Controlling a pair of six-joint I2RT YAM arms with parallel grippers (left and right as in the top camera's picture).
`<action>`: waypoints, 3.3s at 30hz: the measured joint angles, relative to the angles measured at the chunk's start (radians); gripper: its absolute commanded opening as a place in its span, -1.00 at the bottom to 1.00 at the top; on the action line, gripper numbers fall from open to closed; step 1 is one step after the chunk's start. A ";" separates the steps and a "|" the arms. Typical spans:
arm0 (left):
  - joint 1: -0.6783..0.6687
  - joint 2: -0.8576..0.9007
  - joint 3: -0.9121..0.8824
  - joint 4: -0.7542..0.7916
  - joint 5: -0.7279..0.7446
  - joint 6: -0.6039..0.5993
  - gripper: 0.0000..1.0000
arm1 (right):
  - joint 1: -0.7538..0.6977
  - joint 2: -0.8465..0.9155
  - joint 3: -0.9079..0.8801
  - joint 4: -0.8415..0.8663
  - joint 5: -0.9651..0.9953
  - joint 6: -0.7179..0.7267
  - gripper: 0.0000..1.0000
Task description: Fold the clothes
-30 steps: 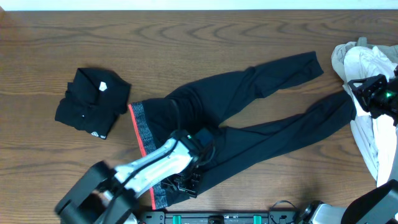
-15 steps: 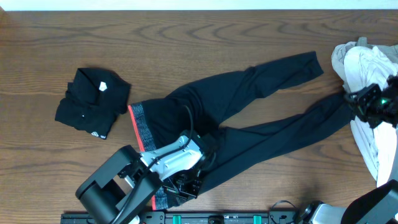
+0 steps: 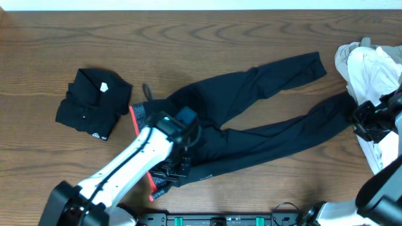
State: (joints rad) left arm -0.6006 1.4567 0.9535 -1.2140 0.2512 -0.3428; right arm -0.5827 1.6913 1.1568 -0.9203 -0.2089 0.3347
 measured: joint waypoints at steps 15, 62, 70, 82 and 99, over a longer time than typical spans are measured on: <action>0.115 -0.034 0.014 -0.032 -0.020 0.000 -0.88 | 0.000 0.173 -0.005 0.240 -0.117 -0.004 -0.67; 0.467 0.031 0.320 0.341 -0.178 0.302 -0.88 | 0.214 0.071 0.007 0.849 -0.329 0.228 -0.97; 0.468 0.175 0.321 0.463 -0.221 0.364 -0.69 | 0.226 0.177 0.007 0.987 -0.304 0.301 -0.96; 0.507 0.197 0.333 0.380 -0.346 0.369 0.96 | 0.188 0.191 0.026 0.836 -0.420 0.216 0.57; 0.513 -0.069 0.443 0.183 -0.224 0.291 0.96 | 0.181 0.262 0.167 0.568 -0.219 -0.063 0.64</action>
State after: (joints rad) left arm -0.0879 1.3880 1.3960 -1.0309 0.0277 -0.0521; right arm -0.4015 1.9530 1.3243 -0.3519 -0.4282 0.2714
